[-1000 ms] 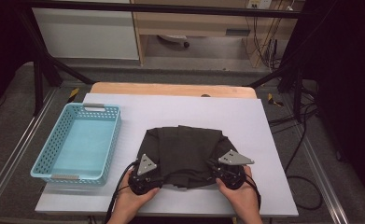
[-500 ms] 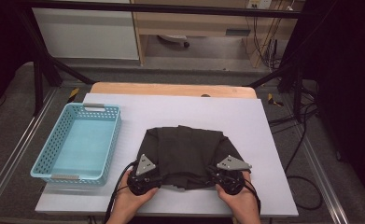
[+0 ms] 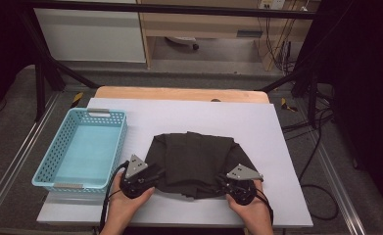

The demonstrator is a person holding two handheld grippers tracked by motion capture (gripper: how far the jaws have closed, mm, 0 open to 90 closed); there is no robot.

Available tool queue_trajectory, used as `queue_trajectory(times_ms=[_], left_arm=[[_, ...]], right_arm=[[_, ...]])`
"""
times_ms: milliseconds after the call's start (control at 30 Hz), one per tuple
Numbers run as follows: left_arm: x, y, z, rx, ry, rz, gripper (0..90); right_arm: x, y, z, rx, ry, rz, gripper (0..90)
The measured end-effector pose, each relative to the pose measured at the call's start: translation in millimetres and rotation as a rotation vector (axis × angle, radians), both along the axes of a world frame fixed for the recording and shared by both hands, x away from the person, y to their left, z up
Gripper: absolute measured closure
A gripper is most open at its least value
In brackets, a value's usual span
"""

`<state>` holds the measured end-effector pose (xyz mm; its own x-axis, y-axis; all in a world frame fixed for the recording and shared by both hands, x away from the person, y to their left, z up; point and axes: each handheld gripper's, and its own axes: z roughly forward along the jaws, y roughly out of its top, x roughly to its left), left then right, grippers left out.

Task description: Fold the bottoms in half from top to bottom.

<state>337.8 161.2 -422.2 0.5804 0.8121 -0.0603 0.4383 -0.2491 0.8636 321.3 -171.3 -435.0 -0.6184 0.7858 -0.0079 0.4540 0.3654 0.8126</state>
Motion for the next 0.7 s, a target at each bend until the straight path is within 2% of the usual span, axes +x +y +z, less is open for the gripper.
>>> queue_trajectory(times_ms=[67, 367, 400, 433, 467, 533, 633, 667, 700], left_arm=[[6.7, 1.8, -5.5, 0.038, 0.007, 0.022, 50.1], [20.2, 4.6, -8.8, 0.045, -0.007, 0.073, 47.4], [25.3, 6.1, -13.8, 0.063, 0.011, 0.088, 46.5], [25.3, 6.1, -13.8, 0.063, 0.011, 0.088, 46.2], [29.5, 6.6, -19.3, 0.070, 0.038, 0.087, 46.0], [30.8, 5.6, -21.7, 0.077, 0.046, 0.087, 44.2], [31.4, 3.0, -26.3, 0.119, 0.054, 0.078, 41.9], [31.5, 1.6, -29.5, 0.150, 0.055, 0.072, 40.8], [31.5, 1.6, -29.5, 0.150, 0.055, 0.072, 39.7]], right_arm=[[-0.1, 0.3, -0.3, -0.004, -0.003, 0.002, 82.0], [0.3, 1.1, -1.3, -0.013, -0.007, 0.007, 81.5], [0.3, 1.2, -1.4, -0.014, -0.007, 0.007, 81.4], [0.3, 1.2, -1.4, -0.014, -0.007, 0.007, 81.4], [0.2, 1.2, -1.5, -0.014, -0.006, 0.008, 81.3], [0.2, 1.2, -1.5, -0.013, -0.006, 0.008, 81.0], [0.0, 1.4, -1.6, -0.016, -0.011, 0.009, 80.1], [-0.1, 1.6, -1.7, -0.015, -0.010, 0.008, 79.7], [-0.1, 1.6, -1.7, -0.015, -0.010, 0.008, 79.7]])
